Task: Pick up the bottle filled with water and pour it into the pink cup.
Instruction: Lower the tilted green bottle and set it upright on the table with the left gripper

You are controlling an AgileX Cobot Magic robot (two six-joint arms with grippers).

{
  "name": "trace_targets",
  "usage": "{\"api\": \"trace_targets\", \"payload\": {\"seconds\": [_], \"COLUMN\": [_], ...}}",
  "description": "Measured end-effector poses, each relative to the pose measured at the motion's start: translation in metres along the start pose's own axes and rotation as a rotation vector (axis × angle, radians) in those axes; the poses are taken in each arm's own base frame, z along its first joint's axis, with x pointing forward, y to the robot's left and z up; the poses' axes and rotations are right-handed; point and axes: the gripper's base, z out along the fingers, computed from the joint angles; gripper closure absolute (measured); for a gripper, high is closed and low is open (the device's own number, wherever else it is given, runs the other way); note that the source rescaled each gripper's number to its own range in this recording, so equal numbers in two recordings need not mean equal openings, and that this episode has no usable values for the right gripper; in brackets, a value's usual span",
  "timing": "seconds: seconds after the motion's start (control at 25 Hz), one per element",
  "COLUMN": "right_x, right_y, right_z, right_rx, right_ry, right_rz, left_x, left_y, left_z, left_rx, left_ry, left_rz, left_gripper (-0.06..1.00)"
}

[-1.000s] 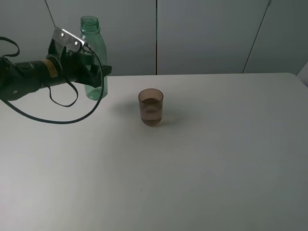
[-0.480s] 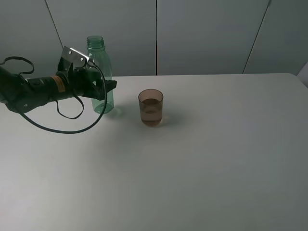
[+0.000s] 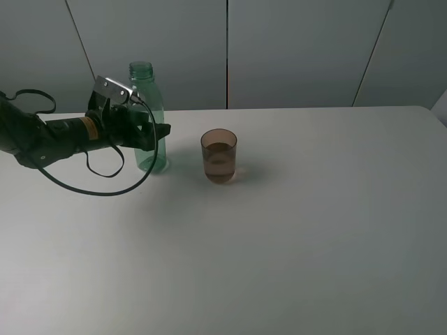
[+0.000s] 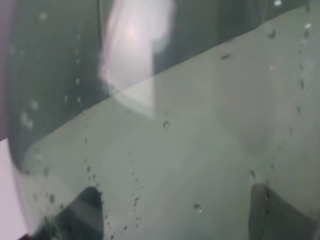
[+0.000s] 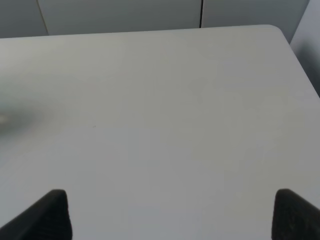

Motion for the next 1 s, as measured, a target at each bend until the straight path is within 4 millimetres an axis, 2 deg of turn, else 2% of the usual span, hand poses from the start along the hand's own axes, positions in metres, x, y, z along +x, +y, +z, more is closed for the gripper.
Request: {"api": "trace_targets", "payload": {"seconds": [0.92,1.0], "right_x": [0.0,0.0], "right_y": [0.0,0.0], "right_z": [0.0,0.0], "right_rx": [0.0,0.0], "right_ry": [0.0,0.0], "right_rz": [0.0,0.0], "left_x": [0.0004,0.0004], "left_y": [-0.0036,-0.0036], "left_z": [-0.0001,-0.0001], "left_rx": [0.04,0.04], "left_ry": [0.003,0.003], "left_rz": [0.034,0.032], "left_gripper": [0.94,0.88]}}
